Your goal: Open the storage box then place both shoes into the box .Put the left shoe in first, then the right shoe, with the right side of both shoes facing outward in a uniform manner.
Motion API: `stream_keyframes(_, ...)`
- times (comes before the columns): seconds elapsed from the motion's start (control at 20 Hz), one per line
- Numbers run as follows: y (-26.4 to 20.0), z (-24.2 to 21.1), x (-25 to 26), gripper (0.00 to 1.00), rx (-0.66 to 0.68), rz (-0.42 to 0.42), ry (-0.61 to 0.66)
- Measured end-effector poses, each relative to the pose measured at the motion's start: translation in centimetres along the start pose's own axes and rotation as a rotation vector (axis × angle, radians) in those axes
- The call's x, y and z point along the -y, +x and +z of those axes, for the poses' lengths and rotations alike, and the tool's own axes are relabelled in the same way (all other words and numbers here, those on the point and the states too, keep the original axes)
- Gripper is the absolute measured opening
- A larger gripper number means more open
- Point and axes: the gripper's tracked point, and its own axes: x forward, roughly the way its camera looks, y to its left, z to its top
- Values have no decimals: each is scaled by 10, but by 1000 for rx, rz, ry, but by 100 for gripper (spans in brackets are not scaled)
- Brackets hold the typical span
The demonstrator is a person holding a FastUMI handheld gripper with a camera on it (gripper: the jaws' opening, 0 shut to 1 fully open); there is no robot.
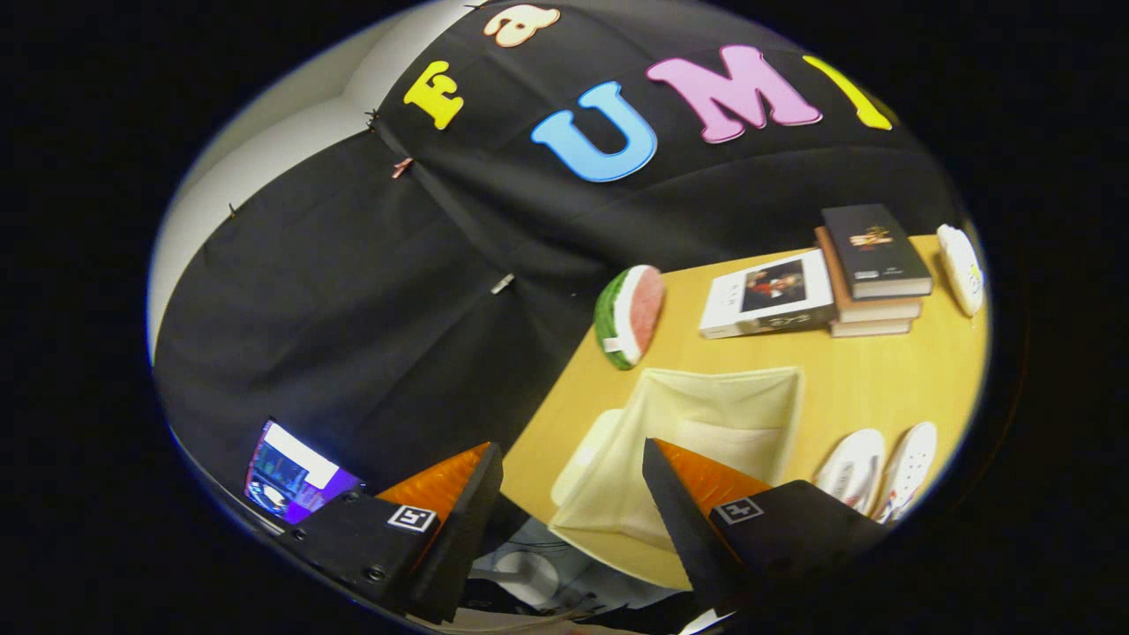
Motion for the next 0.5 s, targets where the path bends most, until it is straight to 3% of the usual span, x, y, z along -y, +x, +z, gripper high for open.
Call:
stream_keyframes(0.25,-51,-27,107,98,1,-290,-77)
stream_keyframes(0.5,-71,-88,187,97,-113,-471,-132)
